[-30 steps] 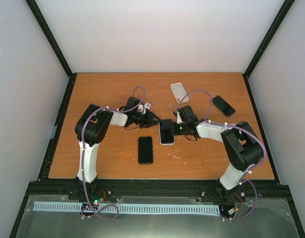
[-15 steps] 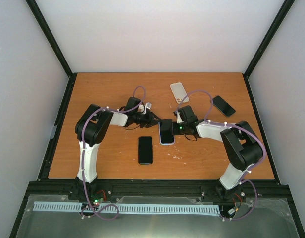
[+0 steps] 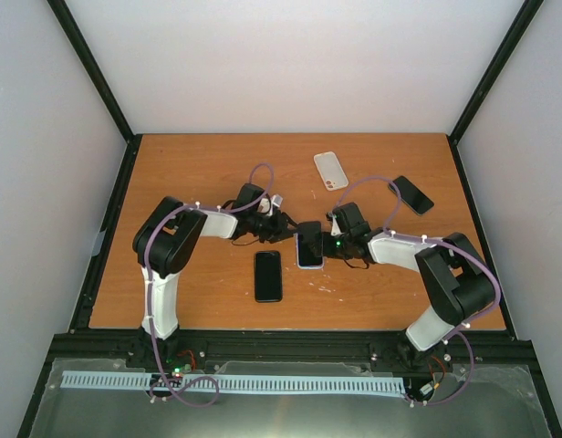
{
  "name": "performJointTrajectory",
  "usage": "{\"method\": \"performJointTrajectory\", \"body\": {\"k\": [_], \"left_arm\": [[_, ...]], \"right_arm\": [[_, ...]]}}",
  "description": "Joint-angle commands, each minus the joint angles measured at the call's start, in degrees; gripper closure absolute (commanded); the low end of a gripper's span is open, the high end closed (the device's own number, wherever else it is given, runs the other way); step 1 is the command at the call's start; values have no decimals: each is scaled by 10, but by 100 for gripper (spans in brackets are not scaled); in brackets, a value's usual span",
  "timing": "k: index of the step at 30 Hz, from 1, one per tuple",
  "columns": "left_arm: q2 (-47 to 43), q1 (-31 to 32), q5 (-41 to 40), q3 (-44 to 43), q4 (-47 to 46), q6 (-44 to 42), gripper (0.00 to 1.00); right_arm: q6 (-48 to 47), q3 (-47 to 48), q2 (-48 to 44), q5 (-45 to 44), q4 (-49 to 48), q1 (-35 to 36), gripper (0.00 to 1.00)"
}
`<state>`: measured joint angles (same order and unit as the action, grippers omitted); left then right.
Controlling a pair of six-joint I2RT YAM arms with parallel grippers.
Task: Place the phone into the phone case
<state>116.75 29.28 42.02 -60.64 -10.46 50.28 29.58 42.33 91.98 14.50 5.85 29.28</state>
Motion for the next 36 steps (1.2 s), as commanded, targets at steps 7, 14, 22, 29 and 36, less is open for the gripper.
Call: {"method": "performJointTrajectory", "body": {"k": [7,14,22,29,36], "left_arm": [[3,2,12,12,6,-21,67],[-10,3,49,47,-36,-3,69],[-17,7,81,79,-79,4,68],[-25,7,82,78,-63,-15,58],[-34,7,76,84,-47,-34,51]], "right_arm": [[108,-44,30,94,-143,2,36],[133,-52,27,138,-200,-9,38],[138,-51,2,177,-227,-16,39],[159,-57,-5,215,-253,-26,40],[191,-82,-6,240,-305,-37,41]]}}
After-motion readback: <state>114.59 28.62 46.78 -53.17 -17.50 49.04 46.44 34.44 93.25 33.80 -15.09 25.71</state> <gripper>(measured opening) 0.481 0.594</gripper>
